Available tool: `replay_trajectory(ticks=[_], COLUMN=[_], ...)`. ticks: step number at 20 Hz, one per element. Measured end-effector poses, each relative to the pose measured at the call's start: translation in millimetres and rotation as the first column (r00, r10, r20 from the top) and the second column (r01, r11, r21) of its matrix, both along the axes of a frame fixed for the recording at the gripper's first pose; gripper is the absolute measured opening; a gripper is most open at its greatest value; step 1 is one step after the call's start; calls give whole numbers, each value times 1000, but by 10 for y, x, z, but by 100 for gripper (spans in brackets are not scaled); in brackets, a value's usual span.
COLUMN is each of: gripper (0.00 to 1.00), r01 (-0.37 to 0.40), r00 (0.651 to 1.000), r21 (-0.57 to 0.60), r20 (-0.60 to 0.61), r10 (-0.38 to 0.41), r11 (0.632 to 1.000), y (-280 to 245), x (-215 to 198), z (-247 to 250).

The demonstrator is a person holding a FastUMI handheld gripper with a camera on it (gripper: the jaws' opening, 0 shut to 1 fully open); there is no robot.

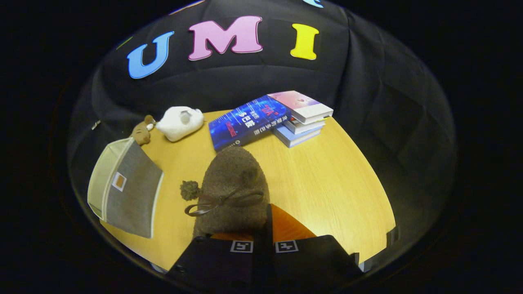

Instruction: Open the storage box then place both shoes into the box .Put the left shoe in first, then the right shoe, with the right side of both shoes facing outward in a uniform manner.

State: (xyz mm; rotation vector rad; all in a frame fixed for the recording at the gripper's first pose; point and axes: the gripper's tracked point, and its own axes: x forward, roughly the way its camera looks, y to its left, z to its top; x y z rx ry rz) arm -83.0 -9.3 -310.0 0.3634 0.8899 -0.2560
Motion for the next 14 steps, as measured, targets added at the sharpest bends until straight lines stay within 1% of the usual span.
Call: replay_trajectory(ticks=[6,9,14], gripper=[5,5,5], r01=[-73,-103,-154], r00=[990,983,971], r21=[37,78,129], r20=[121,159,202], r10=[68,90,126], r11=[997,992,980], y=[573,914,1484], x=[429,616,972], z=[740,1023,1322])
